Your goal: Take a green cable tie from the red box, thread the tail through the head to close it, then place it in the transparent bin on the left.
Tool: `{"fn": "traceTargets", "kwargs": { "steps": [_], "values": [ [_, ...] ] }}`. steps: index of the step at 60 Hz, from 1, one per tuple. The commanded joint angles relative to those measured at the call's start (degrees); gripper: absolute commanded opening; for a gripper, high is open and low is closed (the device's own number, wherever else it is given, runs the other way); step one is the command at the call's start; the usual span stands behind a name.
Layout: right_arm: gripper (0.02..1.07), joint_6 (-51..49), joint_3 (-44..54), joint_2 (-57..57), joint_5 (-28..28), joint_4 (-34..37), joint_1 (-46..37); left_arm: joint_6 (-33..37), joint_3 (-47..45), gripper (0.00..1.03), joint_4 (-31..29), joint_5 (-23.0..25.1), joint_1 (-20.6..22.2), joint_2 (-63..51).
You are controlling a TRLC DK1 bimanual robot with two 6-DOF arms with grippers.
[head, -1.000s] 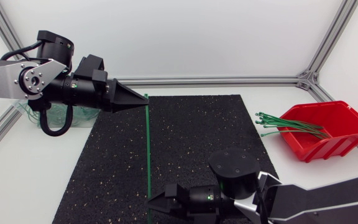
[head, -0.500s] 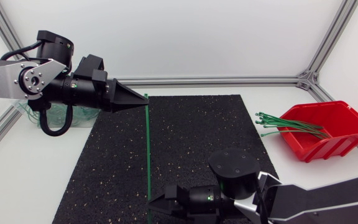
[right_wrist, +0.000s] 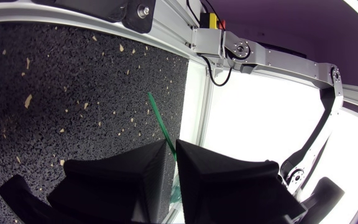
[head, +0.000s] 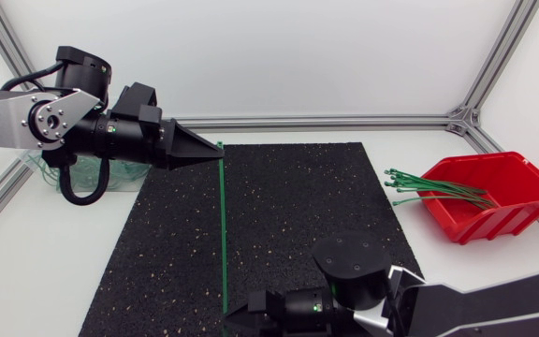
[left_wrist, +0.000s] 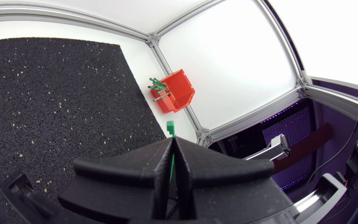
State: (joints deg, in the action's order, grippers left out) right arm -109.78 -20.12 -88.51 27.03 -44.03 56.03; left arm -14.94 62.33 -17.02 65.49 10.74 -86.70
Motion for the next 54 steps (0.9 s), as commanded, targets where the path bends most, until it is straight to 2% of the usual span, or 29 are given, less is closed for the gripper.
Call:
{"fn": "traceTargets", "kwargs": {
  "steps": [1, 5, 9, 20, 29, 33, 36, 47, 54],
  "values": [
    [0.16, -1.1, 1.2, -0.3, -0.2, -0.8, 0.8, 0.8, 1.0, 0.04, -0.5, -0.3, 0.3, -0.1],
    [0.14, -1.1, 1.2, -0.6, -0.3, -0.9, 0.8, 0.9, 0.9, 0.04, -0.5, -0.3, 0.3, -0.1],
    [0.08, -1.1, 1.0, -1.2, -0.6, -1.1, 0.8, 0.9, 0.8, 0.04, -0.5, -0.3, 0.3, -0.1],
    [0.08, 2.9, 0.1, -1.8, 0.5, -1.3, 0.1, 1.9, -0.3, 0.04, -0.4, -0.3, 0.3, 0.9],
    [0.08, 14.9, -0.6, -0.3, 1.3, -0.6, -0.2, 3.9, -3.1, 0.04, 0.5, -0.2, 0.0, 3.8],
    [0.08, 23.7, -0.7, 1.9, 4.4, 1.1, -0.7, 4.1, -4.0, 0.04, 0.9, -0.2, -0.2, 5.0],
    [0.08, 25.6, -0.5, 2.4, 5.1, 0.2, -1.5, 4.3, -4.5, 0.04, 1.3, -0.2, -0.3, 6.0],
    [0.08, 42.9, -1.1, 5.6, 7.7, -1.6, -3.4, 3.8, -8.5, 0.04, 4.4, 0.0, -0.4, 11.4],
    [0.08, 45.8, -0.2, 6.4, 7.8, -1.3, -4.2, 1.8, -11.7, 0.04, 7.8, 0.0, -0.1, 14.2]
  ]
}}
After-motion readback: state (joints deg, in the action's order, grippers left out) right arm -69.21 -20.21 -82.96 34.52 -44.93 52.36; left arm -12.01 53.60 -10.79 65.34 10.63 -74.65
